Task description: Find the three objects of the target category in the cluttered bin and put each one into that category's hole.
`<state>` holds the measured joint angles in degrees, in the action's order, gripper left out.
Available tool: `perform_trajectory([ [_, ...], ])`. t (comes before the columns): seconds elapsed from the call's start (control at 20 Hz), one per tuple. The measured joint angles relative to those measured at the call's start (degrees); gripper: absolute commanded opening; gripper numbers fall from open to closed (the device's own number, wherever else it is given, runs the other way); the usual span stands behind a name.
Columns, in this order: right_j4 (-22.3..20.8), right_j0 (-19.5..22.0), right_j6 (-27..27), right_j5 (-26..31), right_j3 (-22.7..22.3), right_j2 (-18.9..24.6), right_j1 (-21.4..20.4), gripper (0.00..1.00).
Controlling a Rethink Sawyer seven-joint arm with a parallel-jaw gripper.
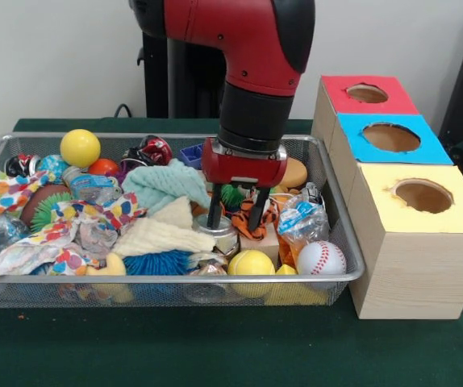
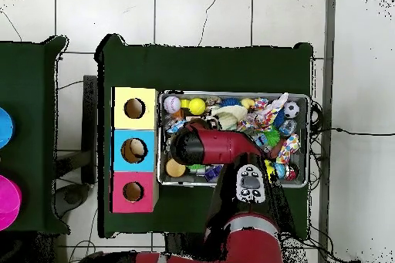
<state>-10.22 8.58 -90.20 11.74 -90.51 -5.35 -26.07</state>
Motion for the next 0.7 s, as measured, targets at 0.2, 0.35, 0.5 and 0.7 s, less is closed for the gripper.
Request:
perform_trajectory([
  [0.2, 1.2, 2.0, 0.0, 0.1, 0.0, 1.8, 0.0, 1.0],
  [0.35, 2.4, 3.5, 0.0, 0.7, -0.3, 3.0, 0.0, 1.0],
  [0.5, 3.9, 4.9, 0.0, 2.0, -0.4, 4.3, -0.1, 1.0],
  [0.7, 6.2, 7.0, 0.0, 4.5, -0.4, 6.1, -0.2, 1.0],
])
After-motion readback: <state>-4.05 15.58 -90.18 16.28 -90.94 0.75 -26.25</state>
